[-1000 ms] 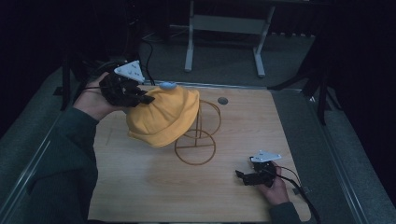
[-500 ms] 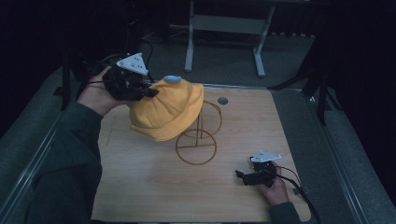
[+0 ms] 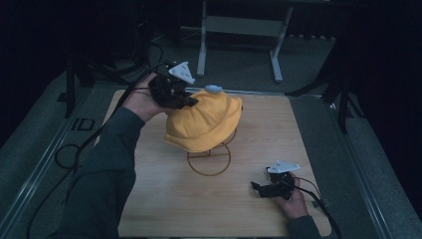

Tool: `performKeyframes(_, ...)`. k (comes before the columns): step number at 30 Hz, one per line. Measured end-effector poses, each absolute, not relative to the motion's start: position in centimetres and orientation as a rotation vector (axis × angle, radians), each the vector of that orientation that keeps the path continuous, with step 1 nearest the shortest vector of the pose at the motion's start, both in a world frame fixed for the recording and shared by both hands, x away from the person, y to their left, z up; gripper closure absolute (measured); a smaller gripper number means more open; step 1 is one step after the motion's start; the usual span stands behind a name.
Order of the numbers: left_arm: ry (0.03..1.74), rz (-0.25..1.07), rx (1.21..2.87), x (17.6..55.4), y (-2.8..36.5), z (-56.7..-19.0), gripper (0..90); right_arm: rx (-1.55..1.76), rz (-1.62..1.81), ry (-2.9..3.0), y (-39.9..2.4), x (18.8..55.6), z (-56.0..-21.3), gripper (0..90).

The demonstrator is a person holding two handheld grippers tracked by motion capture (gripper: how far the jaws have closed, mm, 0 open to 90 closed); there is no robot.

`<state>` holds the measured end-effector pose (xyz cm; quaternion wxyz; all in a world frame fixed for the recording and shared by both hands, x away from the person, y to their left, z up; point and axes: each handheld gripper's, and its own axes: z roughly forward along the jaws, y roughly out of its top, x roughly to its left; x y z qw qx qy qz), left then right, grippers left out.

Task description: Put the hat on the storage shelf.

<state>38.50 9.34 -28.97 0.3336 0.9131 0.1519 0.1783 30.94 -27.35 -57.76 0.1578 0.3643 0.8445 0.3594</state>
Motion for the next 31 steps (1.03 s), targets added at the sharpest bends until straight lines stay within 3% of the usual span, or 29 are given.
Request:
performKeyframes(18,0.398,0.486,2.37,39.0,4.9,-31.0,73.0,1.042,1.029,2.415,-27.3,30.9,-57.8,11.9)
performKeyframes(20,0.395,0.491,2.384,38.7,5.0,-31.0,69.9,1.041,1.028,2.416,-27.4,30.9,-57.8,11.9)
performKeyframes(25,0.445,0.487,2.338,38.5,5.7,-30.3,52.0,1.042,1.028,2.416,-27.4,30.9,-57.8,11.9)
performKeyframes(31,0.502,0.5,2.25,38.2,7.2,-29.6,43.7,1.041,1.028,2.416,-27.4,30.9,-57.8,11.9)
